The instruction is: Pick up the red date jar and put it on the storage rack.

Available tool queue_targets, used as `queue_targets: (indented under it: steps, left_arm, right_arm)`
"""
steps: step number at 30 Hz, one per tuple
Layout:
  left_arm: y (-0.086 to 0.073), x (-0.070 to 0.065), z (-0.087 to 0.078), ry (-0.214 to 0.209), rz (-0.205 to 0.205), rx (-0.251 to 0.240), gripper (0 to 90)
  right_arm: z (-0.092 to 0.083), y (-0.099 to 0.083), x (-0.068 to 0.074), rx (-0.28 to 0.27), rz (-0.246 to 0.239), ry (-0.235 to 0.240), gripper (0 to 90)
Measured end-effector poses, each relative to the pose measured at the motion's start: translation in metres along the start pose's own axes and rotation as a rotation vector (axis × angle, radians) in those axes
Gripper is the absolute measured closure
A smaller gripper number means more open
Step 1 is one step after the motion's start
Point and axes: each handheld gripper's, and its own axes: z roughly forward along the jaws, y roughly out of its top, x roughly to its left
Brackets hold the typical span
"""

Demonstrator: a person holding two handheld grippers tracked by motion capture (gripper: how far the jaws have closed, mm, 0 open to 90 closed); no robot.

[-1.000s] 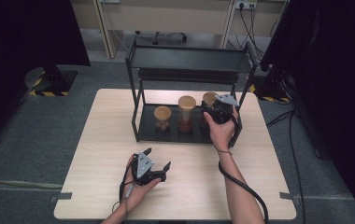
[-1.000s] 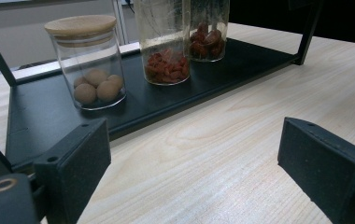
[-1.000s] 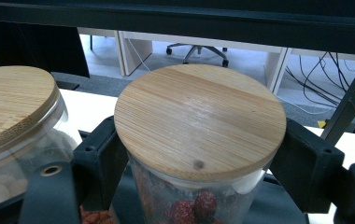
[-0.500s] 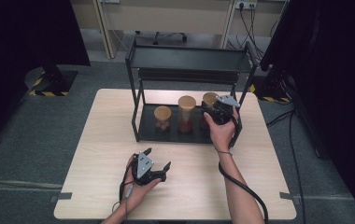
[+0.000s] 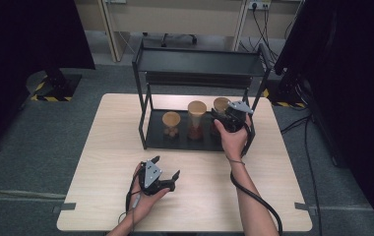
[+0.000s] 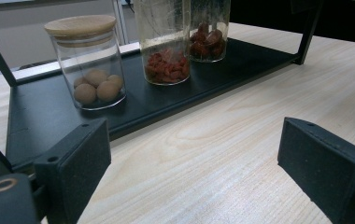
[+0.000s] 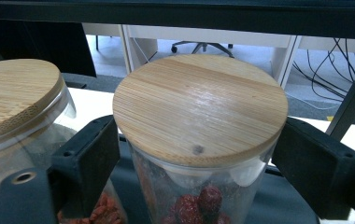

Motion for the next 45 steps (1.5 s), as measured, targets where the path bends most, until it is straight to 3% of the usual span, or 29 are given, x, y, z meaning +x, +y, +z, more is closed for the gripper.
queue_targets:
  steps: [14,31,45]
  left_arm:
    - [0.000,0.000,0.000,0.000,-0.002,0.001,9.2]
    - [0.000,0.000,0.000,0.001,0.001,0.000,9.2]
    - [0.000,0.000,0.000,0.001,-0.003,-0.001,9.2]
  right_arm:
    - [-0.005,-0.003,0.000,0.007,0.011,0.008,7.8]
    - [-0.016,-0.011,-0.001,0.012,0.031,0.024,6.6]
    - [-0.028,-0.012,0.000,0.012,0.020,0.050,6.5]
